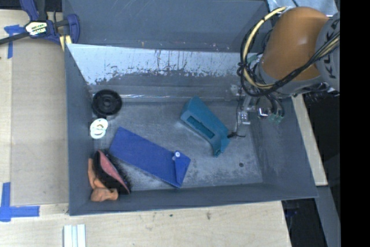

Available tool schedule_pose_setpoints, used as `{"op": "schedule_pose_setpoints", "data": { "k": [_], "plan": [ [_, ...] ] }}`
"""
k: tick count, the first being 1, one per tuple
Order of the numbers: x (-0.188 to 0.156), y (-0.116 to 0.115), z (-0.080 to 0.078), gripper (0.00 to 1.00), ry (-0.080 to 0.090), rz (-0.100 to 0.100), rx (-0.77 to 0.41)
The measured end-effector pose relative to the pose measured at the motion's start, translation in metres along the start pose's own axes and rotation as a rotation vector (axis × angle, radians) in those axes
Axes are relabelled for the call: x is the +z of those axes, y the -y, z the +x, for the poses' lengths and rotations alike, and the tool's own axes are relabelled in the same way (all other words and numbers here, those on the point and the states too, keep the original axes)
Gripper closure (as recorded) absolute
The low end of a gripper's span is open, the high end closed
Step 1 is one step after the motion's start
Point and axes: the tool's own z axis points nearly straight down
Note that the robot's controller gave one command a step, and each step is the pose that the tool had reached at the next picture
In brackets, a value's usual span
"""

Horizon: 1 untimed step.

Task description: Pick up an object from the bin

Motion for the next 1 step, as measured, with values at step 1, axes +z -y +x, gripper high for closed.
{"op": "schedule_pose_setpoints", "data": {
  "k": [1],
  "plan": [
    [0.0201, -0.0109, 0.0035, 0.00, -0.002, 0.000, -0.248]
  ]
}}
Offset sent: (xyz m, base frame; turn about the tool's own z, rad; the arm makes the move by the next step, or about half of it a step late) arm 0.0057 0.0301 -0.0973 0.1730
